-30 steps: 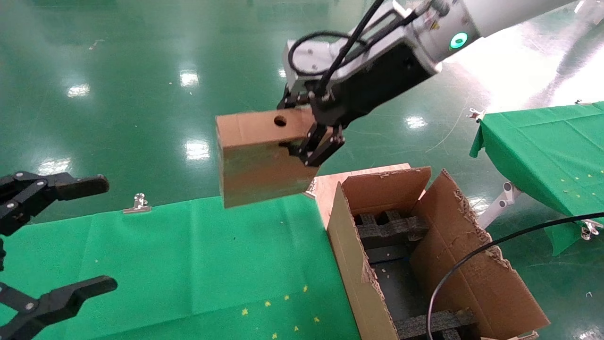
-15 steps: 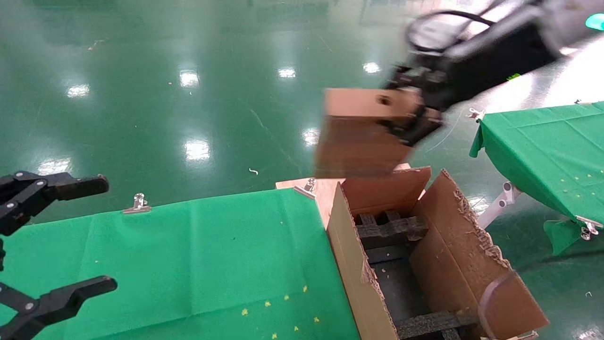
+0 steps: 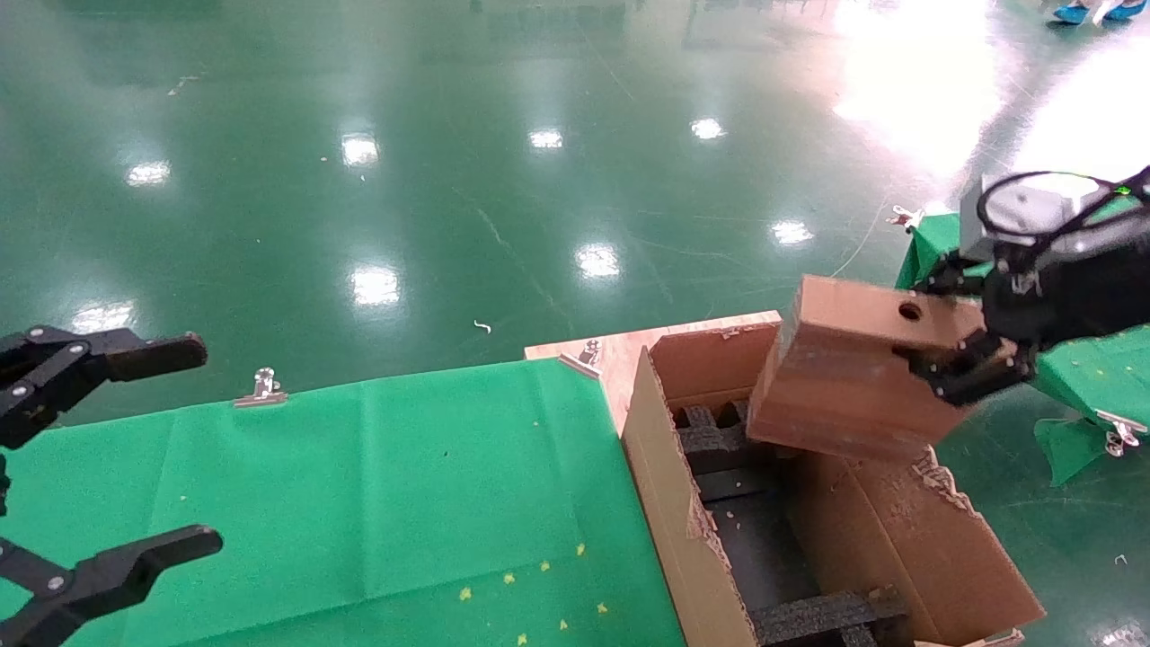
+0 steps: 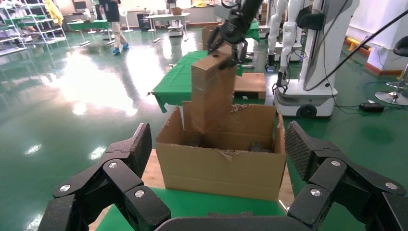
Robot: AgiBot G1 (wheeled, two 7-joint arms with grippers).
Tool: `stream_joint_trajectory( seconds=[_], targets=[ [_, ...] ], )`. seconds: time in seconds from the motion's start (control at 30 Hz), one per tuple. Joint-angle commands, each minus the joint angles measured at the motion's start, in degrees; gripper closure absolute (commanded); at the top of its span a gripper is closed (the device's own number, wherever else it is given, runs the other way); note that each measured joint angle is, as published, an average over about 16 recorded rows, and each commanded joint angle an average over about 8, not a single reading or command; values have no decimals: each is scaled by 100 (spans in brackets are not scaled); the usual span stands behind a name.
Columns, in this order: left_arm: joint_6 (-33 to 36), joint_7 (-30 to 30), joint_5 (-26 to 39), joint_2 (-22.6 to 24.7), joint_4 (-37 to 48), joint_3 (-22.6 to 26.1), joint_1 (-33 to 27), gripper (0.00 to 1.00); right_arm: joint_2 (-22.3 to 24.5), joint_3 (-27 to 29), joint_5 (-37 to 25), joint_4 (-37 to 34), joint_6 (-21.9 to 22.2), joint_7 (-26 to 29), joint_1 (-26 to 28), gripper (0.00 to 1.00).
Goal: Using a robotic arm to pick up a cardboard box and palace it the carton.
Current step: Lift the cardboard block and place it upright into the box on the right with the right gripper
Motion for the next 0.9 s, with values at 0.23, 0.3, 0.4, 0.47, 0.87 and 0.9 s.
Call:
stream_joint_trajectory(
  seconds=[0.23, 0.3, 0.4, 0.47, 0.87, 0.9],
  targets=[
    [0, 0, 0, -1, 2, -1, 1, 0, 369, -132, -36, 599, 85, 328, -6, 100],
    [0, 0, 0, -1, 1, -1, 1, 0, 332, -116, -33, 546, 85, 308, -12, 100],
    [-1, 0, -1, -1, 1, -1, 1, 0, 299, -100, -27, 485, 92, 293, -18, 100],
    [-1, 0, -2, -1, 1, -1, 1, 0, 289, -96, -22, 446, 116, 330, -32, 100],
    [-1, 1, -4, -1, 1, 0, 1, 0, 753, -311, -516, 1242, 1156, 2870, -365, 100],
    [-1, 1, -4, -1, 1, 0, 1, 0, 821, -340, -608, 1420, 1246, 3221, -390, 100]
  ],
)
